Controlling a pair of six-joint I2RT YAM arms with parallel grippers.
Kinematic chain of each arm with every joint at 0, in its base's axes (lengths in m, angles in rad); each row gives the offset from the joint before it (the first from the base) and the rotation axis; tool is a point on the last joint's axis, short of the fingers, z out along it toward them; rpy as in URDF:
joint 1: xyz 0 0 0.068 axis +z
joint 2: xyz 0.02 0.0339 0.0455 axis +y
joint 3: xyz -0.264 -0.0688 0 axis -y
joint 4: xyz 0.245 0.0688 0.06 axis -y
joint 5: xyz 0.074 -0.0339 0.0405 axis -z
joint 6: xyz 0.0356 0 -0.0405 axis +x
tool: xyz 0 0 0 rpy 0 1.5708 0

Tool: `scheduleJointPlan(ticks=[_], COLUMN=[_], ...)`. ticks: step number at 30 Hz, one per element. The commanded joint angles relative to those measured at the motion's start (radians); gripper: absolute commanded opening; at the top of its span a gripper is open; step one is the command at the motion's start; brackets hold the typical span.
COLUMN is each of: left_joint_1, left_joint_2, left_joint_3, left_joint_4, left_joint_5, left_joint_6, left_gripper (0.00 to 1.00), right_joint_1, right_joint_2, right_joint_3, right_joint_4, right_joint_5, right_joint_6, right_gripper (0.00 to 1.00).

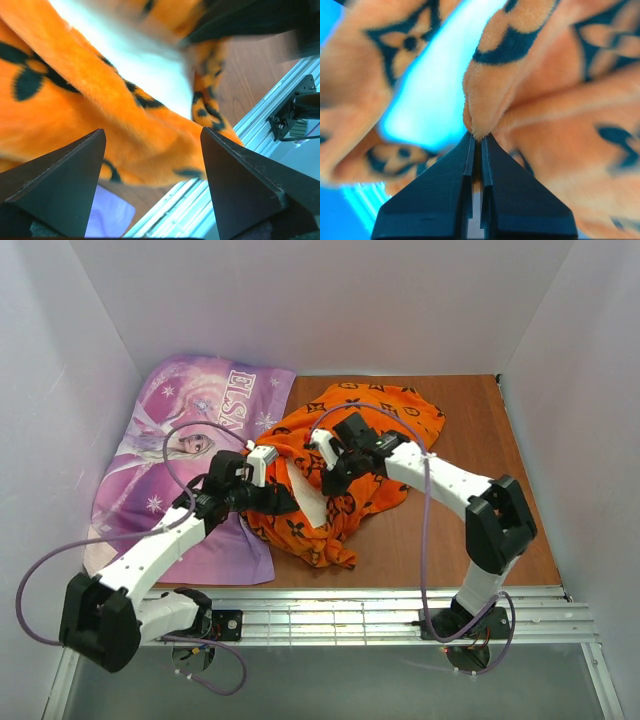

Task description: Put the pillow into the pillowcase

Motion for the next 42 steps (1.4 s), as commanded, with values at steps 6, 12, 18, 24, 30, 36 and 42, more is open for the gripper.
scheduleJointPlan(ticks=[6, 12, 18, 24, 30, 36, 42], left_joint_1=[-0.078, -0.012, -0.026, -0.025, 0.024, 0.372, 0.61], left_joint_2=[0.23, 0.186, 0.312, 0.551, 0.776, 0.705, 0.467], left_joint_3=[-0.001, 0.125, 0.129, 0.099, 0.574, 0.644, 0.519], left_joint_4=[0.206, 0.555, 0.652, 0.753, 0.243, 0.029, -0.352], left_joint_5=[0.027, 0.252, 0.168, 0.082, -0.014, 0.469, 0.656], left_joint_6=[-0.163, -0.307, -0.399, -0.346, -0.021, -0.04, 0.237], left_gripper=[0.09, 0.0, 0.0, 0.0, 0.16, 0.84, 0.87], right_joint_1=[-0.067, -0.068, -0.151, -0.211, -0.139, -0.01, -0.012], right_joint_2=[-0.181, -0.273, -0.292, -0.287, -0.269, -0.206, -0.034], right_joint_3=[-0.054, -0.073, -0.014, 0.02, -0.033, -0.111, -0.119], right_joint_4=[0.0, 0.012, 0.046, 0.064, 0.177, 0.375, 0.495], right_joint_5=[-0.314, -0.391, -0.401, -0.47, -0.541, -0.465, -0.305], right_joint_6=[0.074, 0.078, 0.141, 0.186, 0.264, 0.335, 0.416], right_gripper=[0.01, 0.01, 0.01, 0.01, 0.01, 0.01, 0.01])
